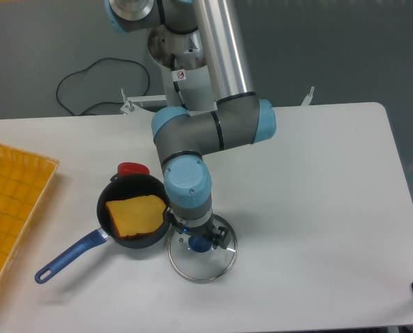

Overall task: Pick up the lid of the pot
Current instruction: 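Lower the gripper onto the lid's blue knob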

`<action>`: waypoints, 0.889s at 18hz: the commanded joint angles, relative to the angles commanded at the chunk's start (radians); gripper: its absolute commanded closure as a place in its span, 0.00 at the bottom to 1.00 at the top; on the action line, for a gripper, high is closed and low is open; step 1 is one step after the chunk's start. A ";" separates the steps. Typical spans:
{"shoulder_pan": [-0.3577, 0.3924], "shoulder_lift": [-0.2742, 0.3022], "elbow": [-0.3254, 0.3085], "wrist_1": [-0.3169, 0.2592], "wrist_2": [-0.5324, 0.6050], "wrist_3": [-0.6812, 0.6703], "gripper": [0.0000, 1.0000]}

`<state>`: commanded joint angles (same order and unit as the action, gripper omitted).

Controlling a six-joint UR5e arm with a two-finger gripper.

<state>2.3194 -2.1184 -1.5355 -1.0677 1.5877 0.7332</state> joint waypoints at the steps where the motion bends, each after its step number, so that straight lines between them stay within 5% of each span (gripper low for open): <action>1: 0.002 0.000 0.000 0.000 0.002 0.000 0.00; 16: 0.025 -0.003 0.012 0.003 -0.003 0.041 0.00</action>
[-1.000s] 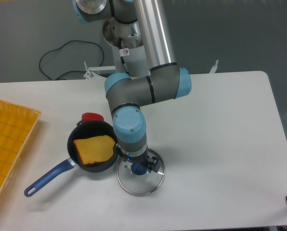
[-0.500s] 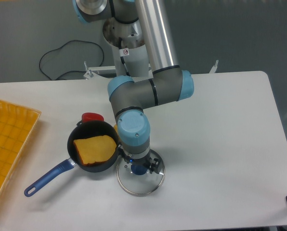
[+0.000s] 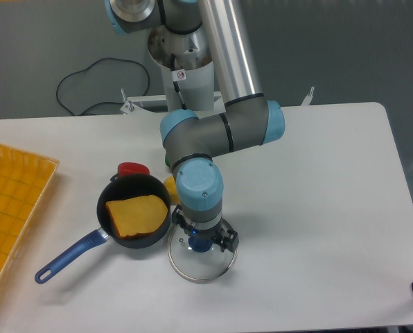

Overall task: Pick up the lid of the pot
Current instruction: 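Lower the gripper onto the lid's blue knob, then close the gripper on the blue knob of the glass lid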

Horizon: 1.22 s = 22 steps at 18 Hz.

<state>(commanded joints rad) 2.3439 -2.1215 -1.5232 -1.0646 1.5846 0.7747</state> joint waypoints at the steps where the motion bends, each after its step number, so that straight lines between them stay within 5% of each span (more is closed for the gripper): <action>1: 0.000 -0.003 0.000 0.000 0.000 0.000 0.00; 22: -0.009 -0.032 -0.005 0.002 0.005 -0.005 0.00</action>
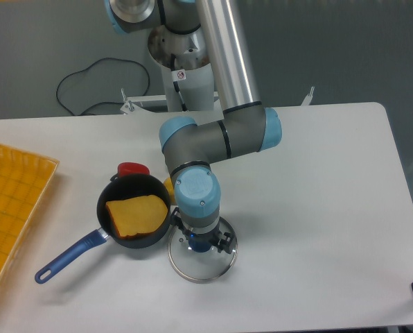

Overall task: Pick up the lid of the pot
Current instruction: 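Close the gripper on the blue knob of the glass lid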

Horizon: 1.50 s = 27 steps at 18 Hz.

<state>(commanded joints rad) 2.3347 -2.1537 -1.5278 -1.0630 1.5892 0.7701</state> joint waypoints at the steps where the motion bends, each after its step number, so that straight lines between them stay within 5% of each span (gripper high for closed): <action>1: 0.000 0.000 0.000 0.000 -0.002 0.000 0.00; 22: -0.008 -0.003 -0.003 0.000 -0.002 -0.002 0.00; 27: -0.008 -0.003 -0.002 -0.005 0.006 0.003 0.16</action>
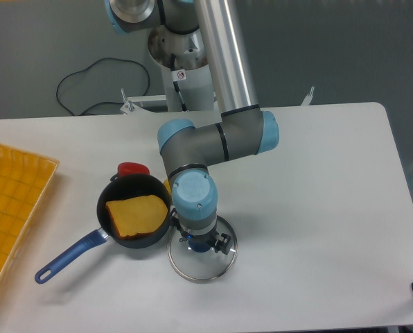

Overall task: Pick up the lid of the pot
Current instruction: 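Close the gripper on the blue knob of the glass lid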

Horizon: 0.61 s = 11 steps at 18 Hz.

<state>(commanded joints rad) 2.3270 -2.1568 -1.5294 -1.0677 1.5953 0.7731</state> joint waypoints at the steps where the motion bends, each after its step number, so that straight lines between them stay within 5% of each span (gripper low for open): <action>1: 0.000 0.000 0.000 0.000 0.000 0.000 0.23; 8: 0.000 0.000 0.006 -0.003 -0.005 0.000 0.60; 11: 0.000 0.002 0.008 -0.005 -0.006 0.000 0.64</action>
<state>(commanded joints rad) 2.3270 -2.1552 -1.5217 -1.0722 1.5892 0.7731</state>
